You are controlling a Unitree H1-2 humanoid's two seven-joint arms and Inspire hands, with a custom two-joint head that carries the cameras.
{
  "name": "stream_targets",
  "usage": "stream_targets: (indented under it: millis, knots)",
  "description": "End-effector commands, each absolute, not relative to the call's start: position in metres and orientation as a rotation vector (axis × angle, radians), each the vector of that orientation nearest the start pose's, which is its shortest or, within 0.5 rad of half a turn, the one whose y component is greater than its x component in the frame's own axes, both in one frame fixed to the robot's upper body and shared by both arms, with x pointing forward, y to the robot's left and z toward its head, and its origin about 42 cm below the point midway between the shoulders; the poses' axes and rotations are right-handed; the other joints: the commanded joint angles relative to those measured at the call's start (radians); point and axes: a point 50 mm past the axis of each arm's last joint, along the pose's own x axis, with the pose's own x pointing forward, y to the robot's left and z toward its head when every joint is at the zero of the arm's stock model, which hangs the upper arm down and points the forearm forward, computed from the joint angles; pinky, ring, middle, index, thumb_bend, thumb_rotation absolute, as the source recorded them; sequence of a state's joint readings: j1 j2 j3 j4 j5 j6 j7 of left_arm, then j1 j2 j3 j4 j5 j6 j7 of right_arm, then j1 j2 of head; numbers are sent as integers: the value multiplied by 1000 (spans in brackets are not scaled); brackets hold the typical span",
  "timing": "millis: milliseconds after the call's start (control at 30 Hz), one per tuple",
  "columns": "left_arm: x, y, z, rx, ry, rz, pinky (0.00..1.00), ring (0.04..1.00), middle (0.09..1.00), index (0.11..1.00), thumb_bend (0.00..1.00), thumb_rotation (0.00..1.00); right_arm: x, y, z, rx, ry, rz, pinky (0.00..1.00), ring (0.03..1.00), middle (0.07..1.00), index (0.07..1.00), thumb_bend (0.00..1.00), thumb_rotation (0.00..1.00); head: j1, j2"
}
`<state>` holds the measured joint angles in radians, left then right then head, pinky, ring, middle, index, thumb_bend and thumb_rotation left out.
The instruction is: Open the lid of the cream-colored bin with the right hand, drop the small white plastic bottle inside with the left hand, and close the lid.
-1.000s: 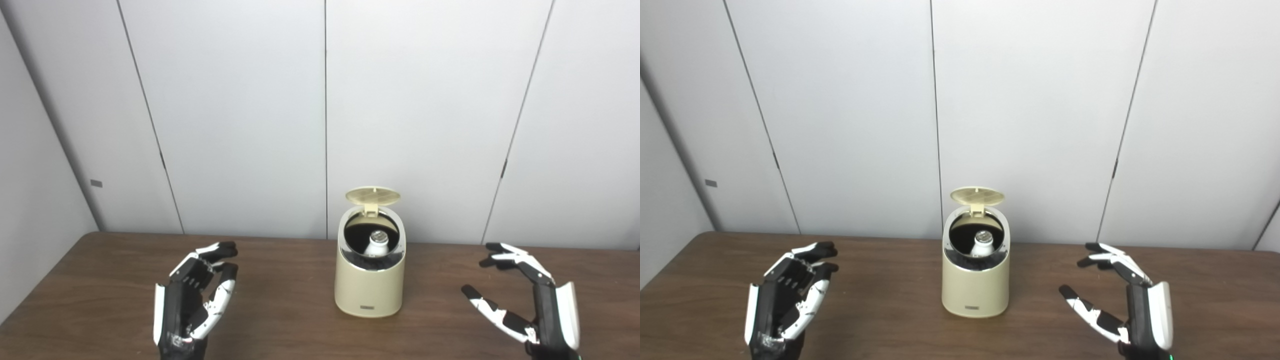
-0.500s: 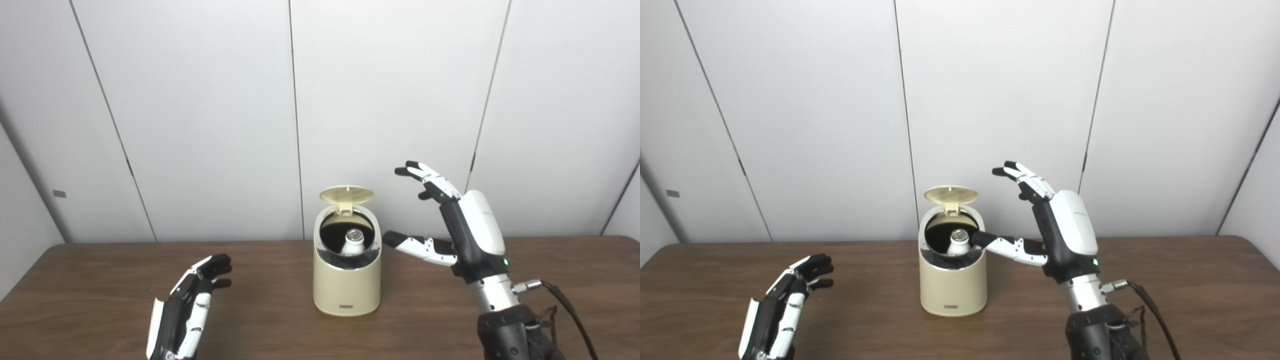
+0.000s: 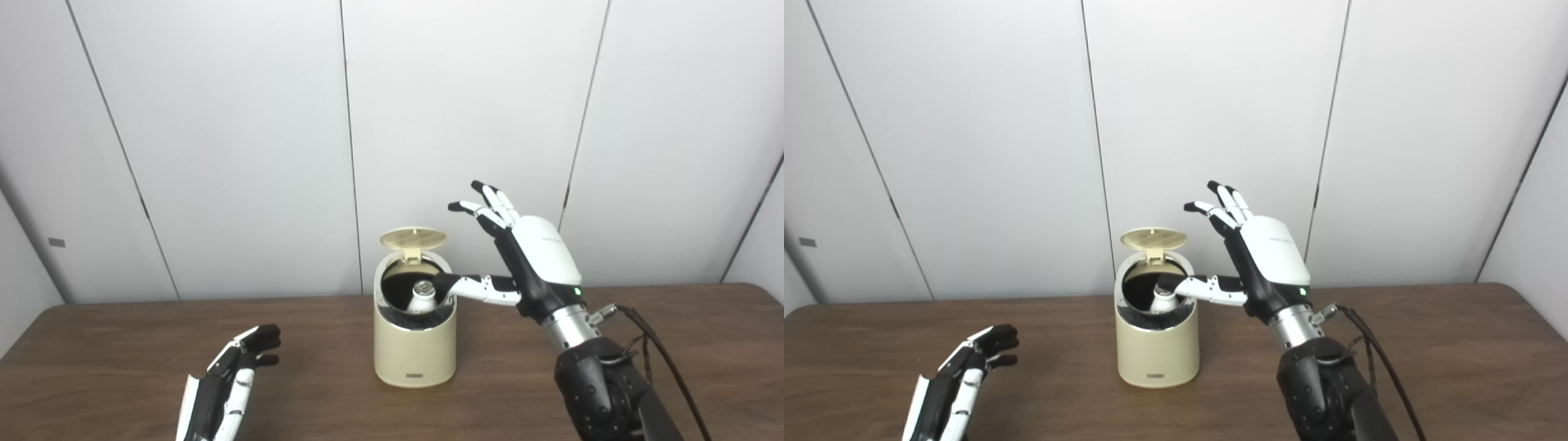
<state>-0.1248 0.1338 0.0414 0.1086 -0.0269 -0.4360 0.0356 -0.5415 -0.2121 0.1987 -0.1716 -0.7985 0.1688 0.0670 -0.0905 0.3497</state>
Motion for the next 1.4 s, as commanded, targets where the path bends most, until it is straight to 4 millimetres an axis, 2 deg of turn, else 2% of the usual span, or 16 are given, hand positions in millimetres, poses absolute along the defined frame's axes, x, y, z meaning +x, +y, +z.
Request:
stream_targets:
  millis: [0,400,600,800,1000,1367]
  knots:
    - [326,258,148,108,-517,32,678,752,763,751,329,790,402,-170,336,-1023,-649,-38,877,999,998,828,906,989,-1,0]
    - [325,257,149,127,-524,36,674,750,763,750,323,816,420,-157,339,-1061,-586,-11,874,1000,998,769,949,983,8,3]
    - [324,257,150,120,-526,41,673,753,764,750,323,790,428,-151,339,-1075,-571,11,899,1000,995,766,965,992,14,5]
    - [323,258,152,130,-529,46,663,749,763,750,320,802,428,-145,335,-1091,-577,34,907,1000,1000,760,941,1000,14,5]
    - [323,257,153,124,-533,47,667,751,763,749,317,792,428,-141,330,-1093,-569,46,936,1000,1000,732,969,1000,19,6]
    - [325,256,152,121,-529,48,674,751,760,746,318,784,423,-145,313,-1077,-521,64,934,1000,978,654,971,996,25,4]
